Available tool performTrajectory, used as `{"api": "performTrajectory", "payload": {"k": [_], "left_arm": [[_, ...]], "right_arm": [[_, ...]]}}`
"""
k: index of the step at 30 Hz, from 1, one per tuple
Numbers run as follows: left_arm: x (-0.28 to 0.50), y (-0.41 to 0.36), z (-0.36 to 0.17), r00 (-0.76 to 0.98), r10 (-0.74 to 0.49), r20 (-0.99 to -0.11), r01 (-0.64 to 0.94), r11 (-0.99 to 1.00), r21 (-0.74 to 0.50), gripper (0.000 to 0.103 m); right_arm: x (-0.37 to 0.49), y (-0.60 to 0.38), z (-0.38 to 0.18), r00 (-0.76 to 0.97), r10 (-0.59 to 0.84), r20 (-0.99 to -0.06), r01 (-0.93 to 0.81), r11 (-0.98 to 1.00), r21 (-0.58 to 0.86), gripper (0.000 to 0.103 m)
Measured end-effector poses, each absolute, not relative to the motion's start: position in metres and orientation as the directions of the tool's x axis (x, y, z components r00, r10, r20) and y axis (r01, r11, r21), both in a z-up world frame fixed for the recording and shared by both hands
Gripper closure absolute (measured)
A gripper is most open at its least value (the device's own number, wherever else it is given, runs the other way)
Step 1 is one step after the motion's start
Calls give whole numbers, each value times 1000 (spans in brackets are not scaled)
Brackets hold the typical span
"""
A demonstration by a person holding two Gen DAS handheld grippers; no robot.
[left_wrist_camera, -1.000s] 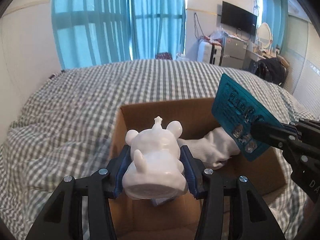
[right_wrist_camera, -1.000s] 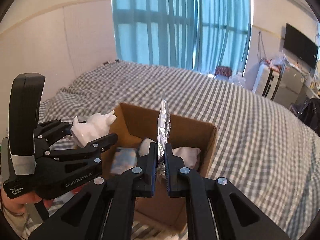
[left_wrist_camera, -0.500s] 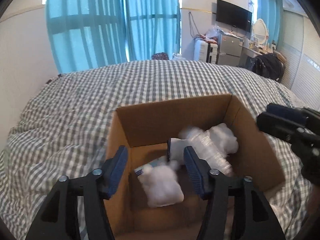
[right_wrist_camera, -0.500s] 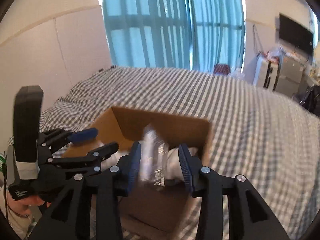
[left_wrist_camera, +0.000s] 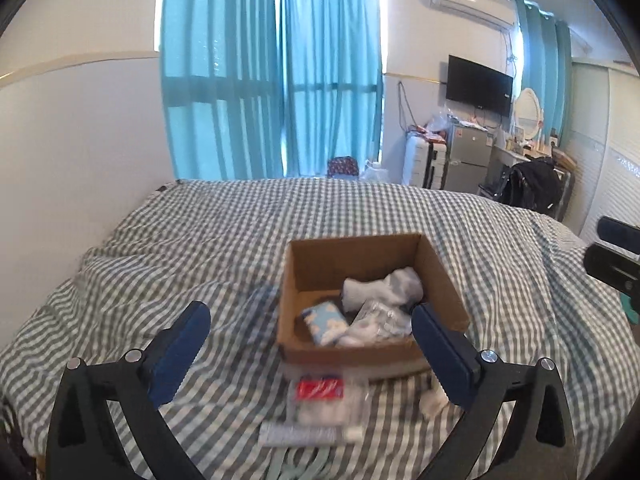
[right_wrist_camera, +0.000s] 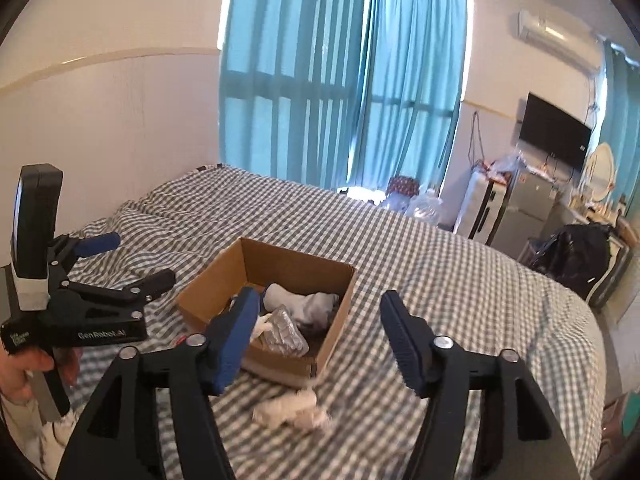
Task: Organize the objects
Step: 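Lower figurine, blister pack and card into the box and release, then grasp the white lace cloth with the right tool while the left grasps the green hanger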
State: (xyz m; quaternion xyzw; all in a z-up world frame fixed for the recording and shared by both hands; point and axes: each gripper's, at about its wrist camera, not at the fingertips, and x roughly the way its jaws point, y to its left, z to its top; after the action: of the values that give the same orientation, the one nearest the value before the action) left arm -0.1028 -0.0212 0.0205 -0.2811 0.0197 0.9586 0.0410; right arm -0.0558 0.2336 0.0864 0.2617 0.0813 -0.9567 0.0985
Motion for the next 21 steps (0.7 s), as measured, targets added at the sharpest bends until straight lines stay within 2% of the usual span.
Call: {"api": "performTrajectory", "payload": {"k": [3, 5, 7, 15, 21], "left_arm": [[-79, -31, 5, -830, 57, -555, -69, -998, 1, 0], [-67, -34, -10, -807, 76, -586, -75, -997, -25, 0], [-55, -35, -30, -790, 86, -607, -75, -996, -42, 0], [-31, -28, -96, -742, 56, -669, -59, -998, -18, 0], [-36, -27, -123, -718, 33, -695, -52, -999, 6, 0]], "right_arm": [[-24, 233, 77, -836, -154, -526, 243, -964, -104, 32], [-7, 232, 64, -836, -144, -530, 234, -966, -107, 21], [7, 233, 52, -840, -129, -528, 214, -971, -103, 17], [21, 234, -24, -778, -129, -615, 183, -983, -25, 16], [10, 229, -75, -716, -118, -688, 177, -984, -16, 16]]}}
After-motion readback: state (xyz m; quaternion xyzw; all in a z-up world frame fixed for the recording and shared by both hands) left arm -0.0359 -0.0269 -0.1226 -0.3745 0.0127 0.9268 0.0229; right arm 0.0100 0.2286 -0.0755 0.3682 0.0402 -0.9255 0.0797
